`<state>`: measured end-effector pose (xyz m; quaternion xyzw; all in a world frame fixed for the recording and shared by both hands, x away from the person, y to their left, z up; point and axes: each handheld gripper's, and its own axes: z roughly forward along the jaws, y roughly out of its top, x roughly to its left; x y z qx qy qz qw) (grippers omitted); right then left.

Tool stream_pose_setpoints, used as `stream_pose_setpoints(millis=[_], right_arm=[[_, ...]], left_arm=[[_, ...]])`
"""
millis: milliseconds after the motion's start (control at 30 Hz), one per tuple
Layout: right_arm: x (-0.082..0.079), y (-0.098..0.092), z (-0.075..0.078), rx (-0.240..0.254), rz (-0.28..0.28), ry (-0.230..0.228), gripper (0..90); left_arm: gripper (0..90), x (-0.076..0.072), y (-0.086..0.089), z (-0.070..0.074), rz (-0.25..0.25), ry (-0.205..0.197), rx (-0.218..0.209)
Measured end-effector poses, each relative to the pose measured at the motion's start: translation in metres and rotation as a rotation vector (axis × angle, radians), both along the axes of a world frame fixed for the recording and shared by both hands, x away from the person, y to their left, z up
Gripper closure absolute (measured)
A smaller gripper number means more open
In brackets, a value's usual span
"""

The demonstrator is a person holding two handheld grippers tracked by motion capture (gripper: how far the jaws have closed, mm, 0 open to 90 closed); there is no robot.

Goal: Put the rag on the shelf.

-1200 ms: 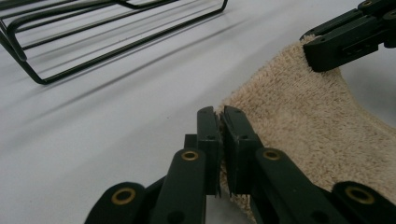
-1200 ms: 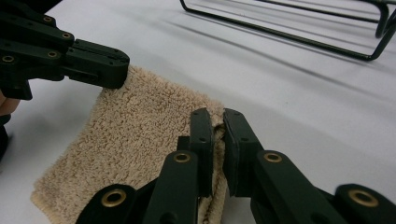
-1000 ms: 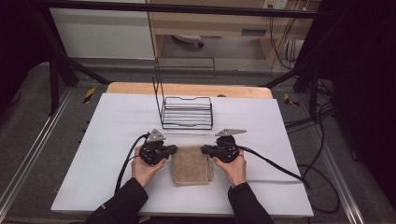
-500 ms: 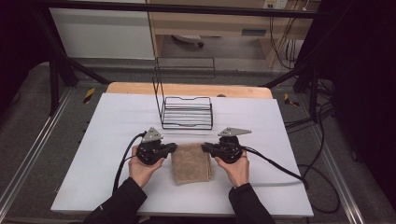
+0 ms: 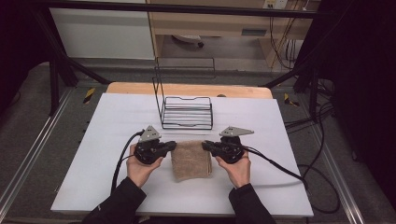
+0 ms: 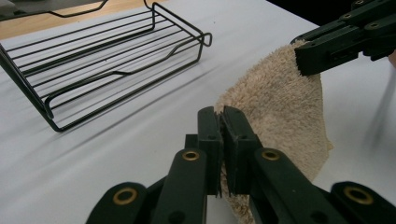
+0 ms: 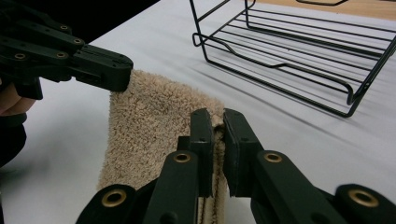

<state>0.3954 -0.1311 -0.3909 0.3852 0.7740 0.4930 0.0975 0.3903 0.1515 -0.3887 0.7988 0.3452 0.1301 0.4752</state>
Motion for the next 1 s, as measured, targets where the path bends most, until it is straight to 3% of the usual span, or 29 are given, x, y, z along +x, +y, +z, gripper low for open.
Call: stream_pose_setpoints(millis=[1000], right_arm=[[-0.012,0.001,0.027,0.040,-0.009,-0.111,83.4]], left_arm=[[86.3,-0.009,0.005,0.026,0.001,-0.069,-0.023]])
